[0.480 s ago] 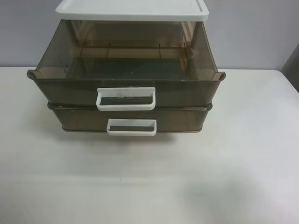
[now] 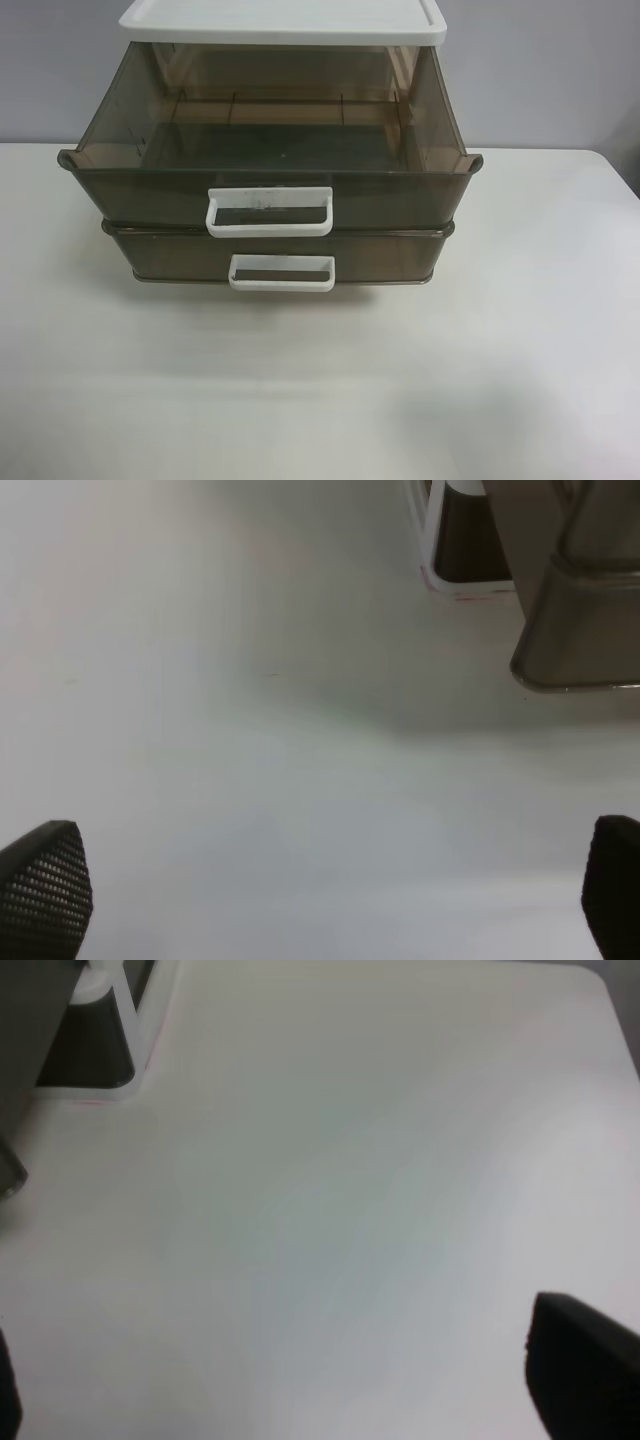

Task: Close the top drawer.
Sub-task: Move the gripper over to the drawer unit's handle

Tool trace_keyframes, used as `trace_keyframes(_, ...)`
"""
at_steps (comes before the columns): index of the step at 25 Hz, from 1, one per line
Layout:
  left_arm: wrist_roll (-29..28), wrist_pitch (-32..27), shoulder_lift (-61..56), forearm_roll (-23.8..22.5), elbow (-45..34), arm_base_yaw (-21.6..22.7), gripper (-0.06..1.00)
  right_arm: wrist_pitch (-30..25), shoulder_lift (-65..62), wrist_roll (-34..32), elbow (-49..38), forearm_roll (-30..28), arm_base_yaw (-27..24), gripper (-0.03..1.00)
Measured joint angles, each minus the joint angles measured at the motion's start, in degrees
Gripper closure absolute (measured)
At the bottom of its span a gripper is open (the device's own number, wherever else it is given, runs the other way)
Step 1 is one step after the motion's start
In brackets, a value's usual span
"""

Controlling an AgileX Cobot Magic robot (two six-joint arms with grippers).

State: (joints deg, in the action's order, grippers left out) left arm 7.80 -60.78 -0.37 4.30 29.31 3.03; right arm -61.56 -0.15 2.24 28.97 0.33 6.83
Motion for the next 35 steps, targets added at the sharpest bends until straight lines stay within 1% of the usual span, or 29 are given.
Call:
trace_keyframes(6,0.0,0.0,0.0,0.0,0.0,0.0,-0.05,-0.57,0.97,0.65,0.92,0.19,0.0,-0.03)
trace_keyframes(10,0.0,0.0,0.0,0.0,0.0,0.0,-0.05,-2.04,9.28,6.48,7.93,1.61,0.09,-0.03)
trace_keyframes(13,0.0,0.0,0.0,0.0,0.0,0.0,-0.05,-1.69,15.99,8.59,14.05,4.35,3.38,-0.03)
trace_keyframes(16,0.0,0.0,0.0,0.0,0.0,0.0,-0.05,-1.62,22.19,9.14,19.45,5.0,9.18,-0.03)
trace_keyframes(21,0.0,0.0,0.0,0.0,0.0,0.0,-0.05,-2.01,32.66,9.14,26.23,4.89,21.83,-0.03)
trace_keyframes(25,0.0,0.0,0.0,0.0,0.0,0.0,-0.05,-2.0,41.12,9.14,30.34,3.97,32.69,-0.03)
trace_keyframes(32,0.0,0.0,0.0,0.0,0.0,0.0,-0.05,-2.02,56.14,9.03,36.68,2.48,49.48,-0.03)
trace_keyframes(35,0.0,0.0,0.0,0.0,0.0,0.0,-0.05,-1.91,62.43,7.57,39.16,0.74,56.49,-0.03)
